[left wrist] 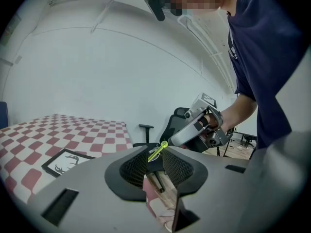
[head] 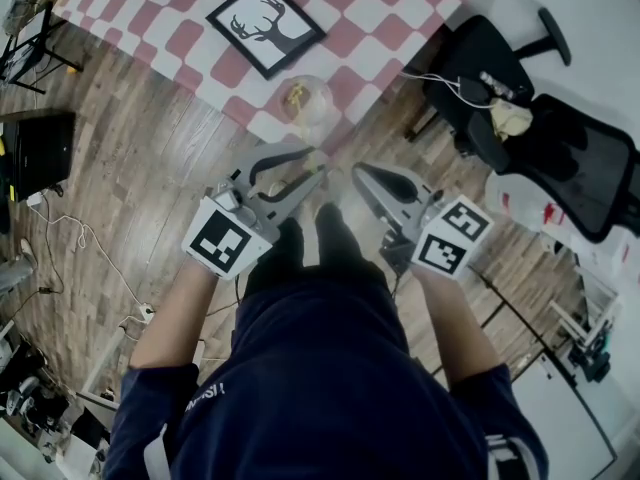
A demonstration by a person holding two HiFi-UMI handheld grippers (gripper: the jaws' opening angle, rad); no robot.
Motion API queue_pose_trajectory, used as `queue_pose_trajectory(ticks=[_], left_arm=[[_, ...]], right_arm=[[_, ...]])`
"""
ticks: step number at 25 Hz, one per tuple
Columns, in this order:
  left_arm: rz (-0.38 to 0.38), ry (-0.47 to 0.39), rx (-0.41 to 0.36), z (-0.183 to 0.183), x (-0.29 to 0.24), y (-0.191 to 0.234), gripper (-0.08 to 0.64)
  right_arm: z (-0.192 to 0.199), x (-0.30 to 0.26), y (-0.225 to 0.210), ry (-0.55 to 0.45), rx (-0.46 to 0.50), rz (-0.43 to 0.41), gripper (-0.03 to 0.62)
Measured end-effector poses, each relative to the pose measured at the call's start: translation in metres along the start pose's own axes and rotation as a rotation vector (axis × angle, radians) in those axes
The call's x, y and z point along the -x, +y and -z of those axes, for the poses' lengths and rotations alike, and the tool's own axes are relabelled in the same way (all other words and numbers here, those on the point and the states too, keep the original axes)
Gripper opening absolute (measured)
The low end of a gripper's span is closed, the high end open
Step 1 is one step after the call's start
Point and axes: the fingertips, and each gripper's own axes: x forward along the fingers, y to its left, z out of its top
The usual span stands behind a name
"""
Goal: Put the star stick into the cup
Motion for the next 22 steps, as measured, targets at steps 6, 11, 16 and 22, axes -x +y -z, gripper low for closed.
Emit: queue_pose_trajectory(ticks=[6, 11, 16, 22], left_arm=[[0.016, 0.015, -0.016, 0.009, 0.001, -0.009, 0.124], [0.026, 0.028, -0.026, 0.015, 0.002, -0.013, 0.135], [0.034, 0.036, -0.023, 0.02, 0.006, -0.017, 0.147], [0.04, 0.053, 0.009, 0.028, 0.01, -0.019, 0.192]], right_arm=[[0.005, 0.001, 0.004, 0.004, 0.001, 0.01, 0.015], [0.008, 0.002, 0.006, 0.006, 0.003, 0.018, 0.015], [0.009, 0.0, 0.01, 0.006, 0.004, 0.015, 0.015], [0.012, 0.0, 0.014, 0.01, 0.007, 0.017, 0.015]])
